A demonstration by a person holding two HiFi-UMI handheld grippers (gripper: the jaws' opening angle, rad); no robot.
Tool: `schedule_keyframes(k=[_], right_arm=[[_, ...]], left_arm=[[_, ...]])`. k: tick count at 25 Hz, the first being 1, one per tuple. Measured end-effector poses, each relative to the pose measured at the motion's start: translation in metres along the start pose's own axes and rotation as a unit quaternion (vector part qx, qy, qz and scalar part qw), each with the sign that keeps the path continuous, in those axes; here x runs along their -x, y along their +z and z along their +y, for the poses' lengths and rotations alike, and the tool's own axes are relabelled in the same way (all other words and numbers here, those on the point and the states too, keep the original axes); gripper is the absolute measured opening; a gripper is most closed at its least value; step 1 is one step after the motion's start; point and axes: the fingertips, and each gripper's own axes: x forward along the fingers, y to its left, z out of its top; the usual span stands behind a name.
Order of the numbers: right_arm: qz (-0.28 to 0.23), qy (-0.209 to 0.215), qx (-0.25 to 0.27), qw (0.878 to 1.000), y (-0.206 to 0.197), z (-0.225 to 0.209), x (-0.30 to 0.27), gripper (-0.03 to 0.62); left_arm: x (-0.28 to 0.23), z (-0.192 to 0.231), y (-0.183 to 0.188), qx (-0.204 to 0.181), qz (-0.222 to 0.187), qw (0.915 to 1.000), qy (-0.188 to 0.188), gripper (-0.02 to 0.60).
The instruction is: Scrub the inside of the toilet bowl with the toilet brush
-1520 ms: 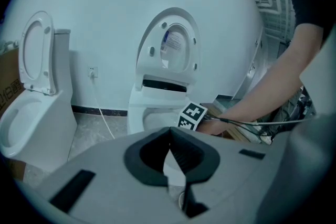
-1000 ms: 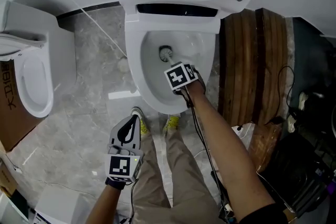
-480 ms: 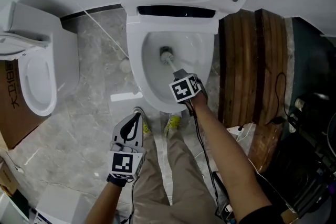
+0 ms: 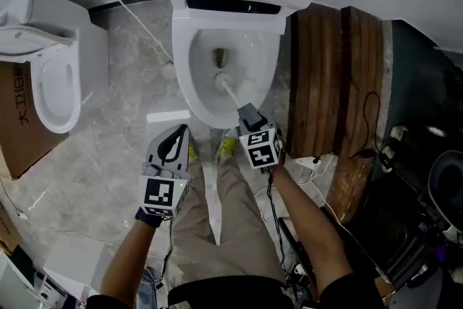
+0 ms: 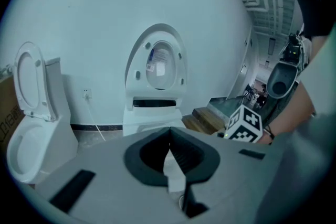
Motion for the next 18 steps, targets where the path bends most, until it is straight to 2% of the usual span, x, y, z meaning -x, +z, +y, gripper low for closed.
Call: schedule_keyframes(k=[3, 6, 9, 14, 18], right_arm=[[-0.022, 0.015, -0.016, 1.0, -0.002, 0.004, 0.057, 0.153], [-0.048, 0.013, -0.03, 0.998, 0.011, 0.002, 0.124, 0.153], [-0.084, 0.006, -0.012, 0.996, 0.038, 0.001, 0.19, 0.153], [-0.104, 0.008, 0.021, 0.994, 0.073, 0.007, 0.288, 0.153], [-0.117, -0.003, 0.021, 0.993, 0.089, 0.009, 0.35, 0.153]], left_arm=[[0.021, -0.016, 0.031, -0.011, -0.01, 0.9999, -0.006, 0.011], [0.048, -0.036, 0.065, -0.025, -0.021, 0.9993, -0.018, 0.011], [0.073, -0.055, 0.106, -0.038, -0.039, 0.9981, -0.028, 0.011], [0.116, -0.08, 0.172, -0.006, -0.069, 0.9971, -0.031, 0.011], [0.149, -0.091, 0.207, -0.013, -0.088, 0.9955, -0.031, 0.011]])
